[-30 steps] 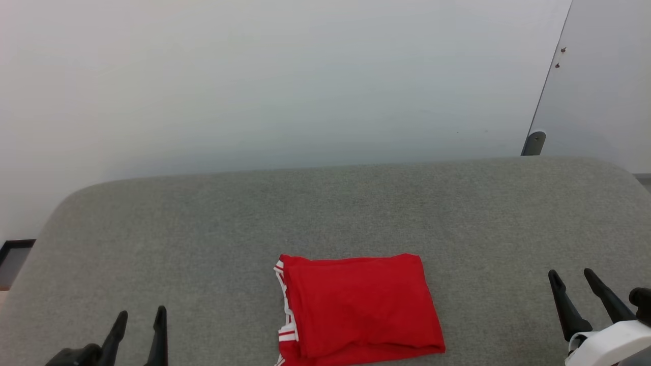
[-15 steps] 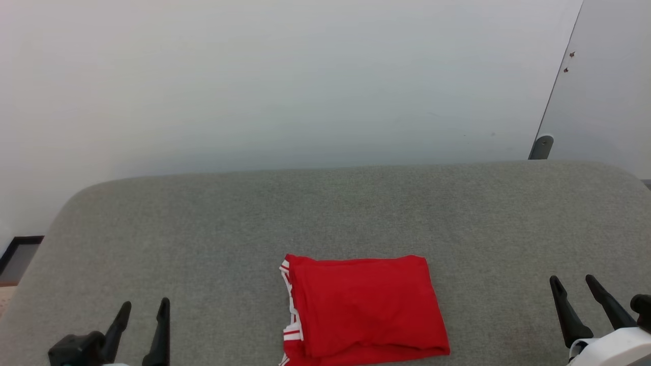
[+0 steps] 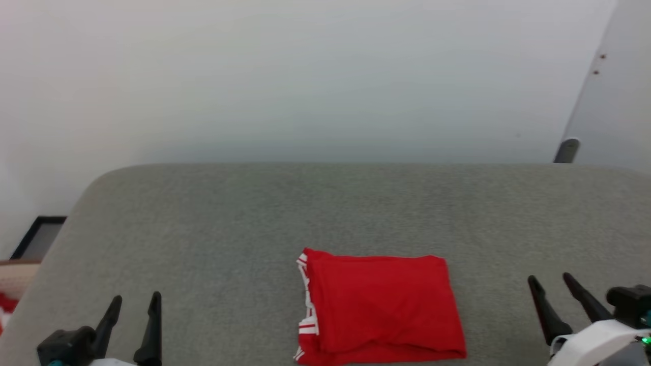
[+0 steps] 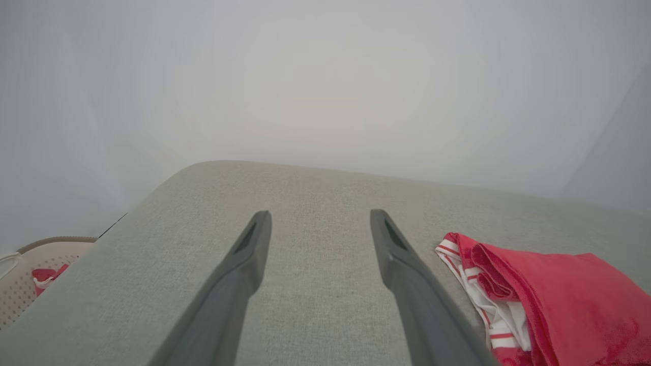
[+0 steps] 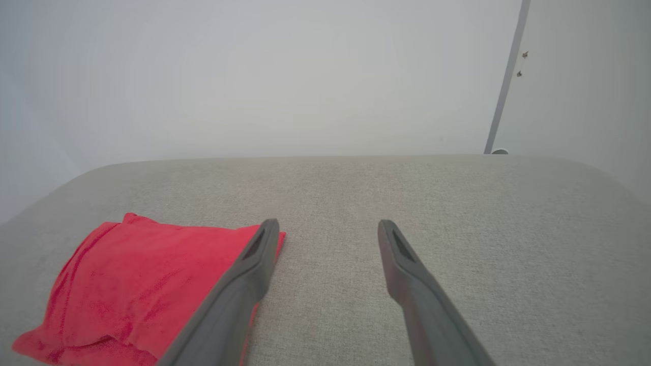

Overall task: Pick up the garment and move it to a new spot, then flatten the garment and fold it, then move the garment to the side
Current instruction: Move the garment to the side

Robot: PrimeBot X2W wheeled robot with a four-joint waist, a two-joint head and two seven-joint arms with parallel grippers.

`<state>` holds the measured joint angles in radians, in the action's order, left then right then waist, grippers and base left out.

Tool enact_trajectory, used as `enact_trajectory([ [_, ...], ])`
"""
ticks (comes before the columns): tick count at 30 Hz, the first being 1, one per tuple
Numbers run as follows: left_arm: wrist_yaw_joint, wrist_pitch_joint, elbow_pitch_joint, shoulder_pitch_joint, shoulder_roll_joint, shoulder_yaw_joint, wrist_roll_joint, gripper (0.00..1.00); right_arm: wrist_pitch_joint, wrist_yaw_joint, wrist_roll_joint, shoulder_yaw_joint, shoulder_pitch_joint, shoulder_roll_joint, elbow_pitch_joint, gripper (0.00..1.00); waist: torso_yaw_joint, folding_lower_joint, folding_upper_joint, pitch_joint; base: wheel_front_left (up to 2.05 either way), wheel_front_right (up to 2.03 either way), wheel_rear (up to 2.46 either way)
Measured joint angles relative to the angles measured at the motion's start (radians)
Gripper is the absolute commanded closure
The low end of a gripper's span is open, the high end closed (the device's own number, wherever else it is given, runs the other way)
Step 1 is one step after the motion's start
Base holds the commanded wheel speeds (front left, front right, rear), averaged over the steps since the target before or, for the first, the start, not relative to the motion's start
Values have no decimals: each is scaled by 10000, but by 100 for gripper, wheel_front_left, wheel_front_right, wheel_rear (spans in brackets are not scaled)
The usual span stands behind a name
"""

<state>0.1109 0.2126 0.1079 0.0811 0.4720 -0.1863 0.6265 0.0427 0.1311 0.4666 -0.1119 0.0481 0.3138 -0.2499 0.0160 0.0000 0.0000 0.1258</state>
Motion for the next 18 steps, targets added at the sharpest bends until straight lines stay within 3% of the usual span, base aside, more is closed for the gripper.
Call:
enact_trajectory([
  [18,182,-286,-355,95,31,-205,31,0,-1816,0,387,-959,1319,-128,-2199,0,1838,0,0,-616,0,0,0],
])
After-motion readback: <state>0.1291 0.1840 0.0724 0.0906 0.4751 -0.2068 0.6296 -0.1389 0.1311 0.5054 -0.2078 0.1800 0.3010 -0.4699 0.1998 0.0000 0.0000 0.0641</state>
